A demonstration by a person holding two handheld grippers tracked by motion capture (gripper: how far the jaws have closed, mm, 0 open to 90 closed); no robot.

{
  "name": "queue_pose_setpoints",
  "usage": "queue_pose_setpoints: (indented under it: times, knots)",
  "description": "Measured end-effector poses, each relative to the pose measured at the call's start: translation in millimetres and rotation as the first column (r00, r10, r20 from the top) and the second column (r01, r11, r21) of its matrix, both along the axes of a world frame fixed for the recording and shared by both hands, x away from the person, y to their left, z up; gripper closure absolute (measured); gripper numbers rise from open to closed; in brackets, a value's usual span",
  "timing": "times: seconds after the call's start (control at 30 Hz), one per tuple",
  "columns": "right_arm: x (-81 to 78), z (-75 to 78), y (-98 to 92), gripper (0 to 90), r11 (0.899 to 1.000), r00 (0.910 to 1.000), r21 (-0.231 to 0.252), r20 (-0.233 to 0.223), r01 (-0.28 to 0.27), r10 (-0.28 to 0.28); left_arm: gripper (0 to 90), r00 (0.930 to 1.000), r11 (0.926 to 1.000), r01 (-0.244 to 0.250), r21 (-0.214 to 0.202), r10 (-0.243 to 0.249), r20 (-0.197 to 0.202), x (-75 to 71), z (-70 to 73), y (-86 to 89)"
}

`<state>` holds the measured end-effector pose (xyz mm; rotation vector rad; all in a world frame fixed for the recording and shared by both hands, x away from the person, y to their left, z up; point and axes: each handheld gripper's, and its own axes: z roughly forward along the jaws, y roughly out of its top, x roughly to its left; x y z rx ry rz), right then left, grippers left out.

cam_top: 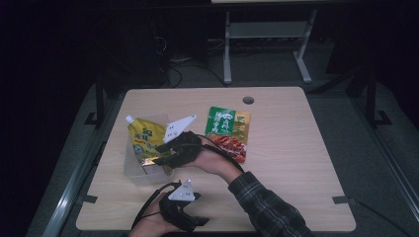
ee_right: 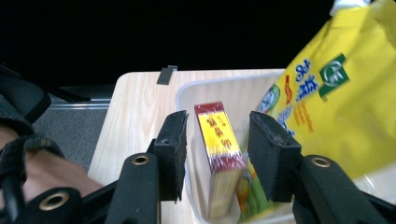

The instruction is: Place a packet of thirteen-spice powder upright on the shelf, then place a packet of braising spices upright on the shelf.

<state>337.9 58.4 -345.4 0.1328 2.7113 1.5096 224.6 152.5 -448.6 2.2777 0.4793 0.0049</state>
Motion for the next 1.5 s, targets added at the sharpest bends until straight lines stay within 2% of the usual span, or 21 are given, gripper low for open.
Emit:
queue_pose_setpoints:
  times: [0.1,0.23,0.33,0.43,0.63,0.7,0.73,0.83,0.87,0.9,0.97,1.0,1.07,1.1,1.17,1.23,1.3,1.37,1.4,1.47,1.5]
  knots:
    - [-0.8,-0.2,-8.6,55.5,1.000,0.9999,0.001,-0.009,0.014,-0.014,18.6,1.0000,0.9999,0.006,0.016,-0.006,0.002,0.6,1.0,1.5]
    - [0.8,-2.0,-24.1,55.0,0.999,0.9993,-0.001,0.007,0.037,-0.037,18.6,0.9998,0.9996,0.014,0.026,-0.014,0.011,1.4,1.6,1.6]
    - [2.6,-4.9,-37.3,55.1,0.997,0.9970,-0.001,-0.012,0.076,-0.076,18.6,1.0000,0.9997,0.004,0.025,-0.004,0.002,1.0,1.3,1.3]
    - [8.7,-7.9,-52.4,55.9,0.994,0.9939,-0.004,-0.003,0.110,-0.110,18.6,1.0000,0.9997,-0.001,0.026,0.001,-0.001,0.9,1.5,1.4]
    - [24.4,-14.0,-80.7,62.5,0.980,0.9794,-0.009,-0.023,0.200,-0.200,18.6,1.0000,0.9998,-0.002,0.020,0.002,-0.006,2.0,0.7,1.6]
    - [30.2,-16.1,-89.2,66.7,0.971,0.9707,-0.015,-0.029,0.238,-0.239,18.6,0.9997,0.9999,-0.017,-0.003,0.017,-0.016,1.0,-0.3,0.4]
    - [33.6,-17.3,-93.3,69.4,0.964,0.9640,-0.025,-0.028,0.264,-0.264,18.6,0.9997,0.9999,-0.016,-0.001,0.016,-0.017,1.2,-0.2,0.5]
    - [45.0,-22.1,-104.8,78.2,0.941,0.9406,-0.045,-0.031,0.337,-0.338,18.5,0.9999,0.9999,-0.006,0.014,0.006,-0.009,2.3,0.7,1.5]
    - [50.3,-24.6,-108.9,80.1,0.930,0.9296,-0.048,-0.042,0.364,-0.366,18.5,0.9999,0.9999,-0.009,0.011,0.009,-0.009,2.2,0.5,1.5]
    - [53.8,-26.1,-111.5,83.5,0.925,0.9243,-0.049,-0.044,0.377,-0.379,18.5,0.9998,0.9999,-0.016,0.002,0.016,-0.015,1.7,0.4,1.1]
    - [63.2,-30.2,-118.1,88.0,0.906,0.9055,-0.056,-0.040,0.420,-0.422,18.5,0.9999,0.9998,-0.007,0.016,0.008,-0.010,2.3,1.3,2.4]
    - [68.1,-32.8,-121.0,89.0,0.899,0.8985,-0.060,-0.042,0.434,-0.437,18.5,0.9999,0.9998,-0.012,0.013,0.012,-0.011,2.2,1.2,2.5]
    - [78.2,-39.1,-125.2,89.7,0.876,0.8768,-0.078,-0.038,0.476,-0.479,18.5,0.9998,0.9999,-0.014,0.005,0.014,-0.012,2.7,0.9,2.8]
    - [81.1,-41.0,-126.1,89.8,0.870,0.8698,-0.078,-0.045,0.487,-0.491,18.5,0.9997,0.9998,-0.020,0.003,0.020,-0.012,2.7,1.0,3.1]
    - [90.0,-45.6,-128.2,90.0,0.846,0.8467,-0.089,-0.041,0.526,-0.531,18.6,0.9997,0.9997,-0.024,-0.003,0.024,-0.004,3.2,2.0,3.5]
    - [96.8,-48.6,-129.7,90.0,0.836,0.8352,-0.081,-0.048,0.543,-0.548,18.6,0.9995,0.9994,-0.033,-0.010,0.033,-0.003,3.2,2.7,3.7]
    - [105.5,-53.6,-132.3,90.0,0.810,0.8083,-0.084,-0.062,0.580,-0.585,18.6,0.9995,0.9994,-0.032,-0.012,0.032,-0.002,4.0,2.8,3.6]
    - [114.4,-58.6,-134.2,90.0,0.769,0.7687,-0.090,-0.049,0.633,-0.638,18.6,0.9994,0.9993,-0.035,-0.014,0.036,0.002,4.4,2.6,3.0]
    - [119.7,-60.8,-135.6,90.0,0.753,0.7519,-0.092,-0.053,0.652,-0.657,18.6,0.9994,0.9993,-0.034,-0.015,0.034,0.002,4.7,2.5,2.5]
    - [130.0,-64.6,-137.7,89.9,0.712,0.7134,-0.102,-0.027,0.695,-0.700,18.6,0.9994,0.9993,-0.035,-0.014,0.035,0.006,4.8,2.9,1.4]
    - [135.5,-65.9,-139.0,89.9,0.695,0.6960,-0.103,-0.031,0.712,-0.717,18.6,0.9994,0.9993,-0.035,-0.014,0.035,0.006,4.9,3.0,1.3]
